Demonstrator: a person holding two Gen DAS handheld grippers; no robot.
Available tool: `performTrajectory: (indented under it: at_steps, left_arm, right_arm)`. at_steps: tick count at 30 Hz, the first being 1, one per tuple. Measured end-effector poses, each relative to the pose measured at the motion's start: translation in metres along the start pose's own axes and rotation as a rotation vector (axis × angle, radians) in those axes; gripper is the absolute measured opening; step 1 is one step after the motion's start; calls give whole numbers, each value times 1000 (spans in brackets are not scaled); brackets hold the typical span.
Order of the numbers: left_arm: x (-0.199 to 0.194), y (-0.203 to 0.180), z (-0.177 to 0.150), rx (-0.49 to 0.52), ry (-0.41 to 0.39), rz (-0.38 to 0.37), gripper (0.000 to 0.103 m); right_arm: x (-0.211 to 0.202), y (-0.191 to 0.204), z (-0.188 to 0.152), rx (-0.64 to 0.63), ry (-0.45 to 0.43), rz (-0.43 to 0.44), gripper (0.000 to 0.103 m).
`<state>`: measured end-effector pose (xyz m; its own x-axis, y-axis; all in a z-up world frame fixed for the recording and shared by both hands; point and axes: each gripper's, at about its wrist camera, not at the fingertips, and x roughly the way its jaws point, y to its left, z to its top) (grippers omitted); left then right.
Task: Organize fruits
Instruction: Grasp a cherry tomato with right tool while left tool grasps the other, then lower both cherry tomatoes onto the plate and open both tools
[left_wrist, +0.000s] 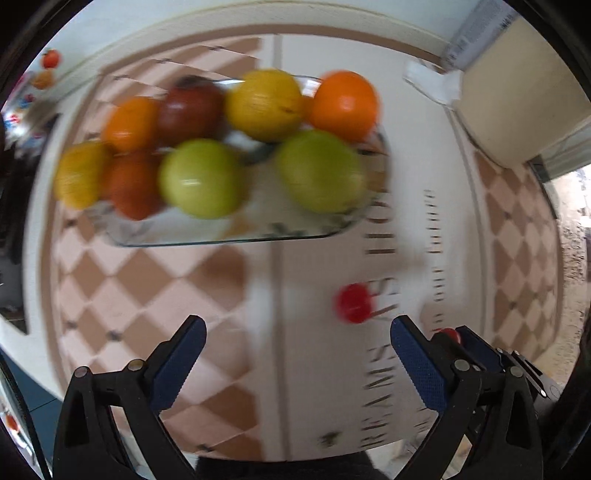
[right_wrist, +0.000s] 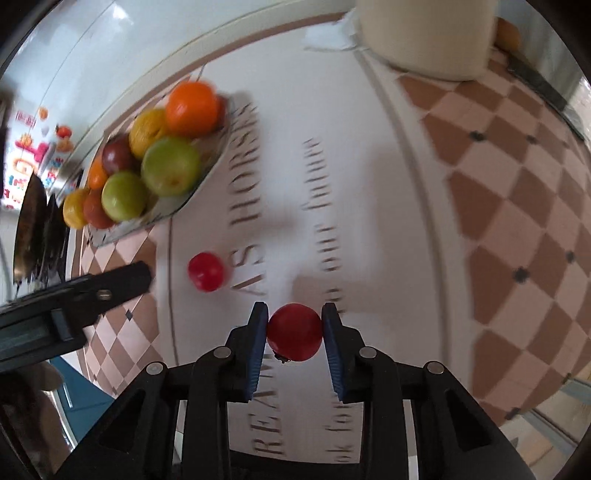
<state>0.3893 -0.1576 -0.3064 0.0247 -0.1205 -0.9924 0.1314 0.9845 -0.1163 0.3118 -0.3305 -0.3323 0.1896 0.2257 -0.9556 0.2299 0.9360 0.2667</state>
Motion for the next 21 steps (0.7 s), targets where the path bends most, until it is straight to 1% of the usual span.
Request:
performTrajectory:
  at_steps: [1,2,3,4,6,7,9,11,12,13,17,21]
  left_arm:
    - [6,-8,2,8,11,-20,95]
    - [11,-13,3,15,17,-29,86]
    - [16,-21,4,26,27,-39,84]
    - [20,-26,5,34,36,-42,77]
    - [27,-35,6,52,46,-47,70]
    - [31,-40,6,64,49,-42,63]
    - [38,-48,6,90,56,-30,54]
    - [43,-52,5,105,61,-15,39]
    - [44,-53,4,109,60,-11,34]
    - [46,-52,3,109,61,-11,27]
    - [43,-45,-1,86,47,-24,26]
    - [25,-18,-6,18,30,-68,26]
  right_arm:
    - [-3,-8,1,15,-1,-4,32]
    - [-4,-12,2,24,0,-8,32]
    - [-5,-19,3,34,0,-16,32]
    - [-5,-23,4,40,1,-21,32]
    - [-7,-30,7,51,1,-31,32]
    - [-7,-31,7,55,1,-34,32]
    - [-7,-33,7,64,0,-35,32]
    - [-7,-32,7,65,-1,-35,32]
    - [-12,-37,5,67,-2,-31,32]
    - [-15,-37,5,67,-3,-27,33]
    - [-23,-31,7,45,-16,-16,33]
    - [-30,-17,15,13,-35,9,32]
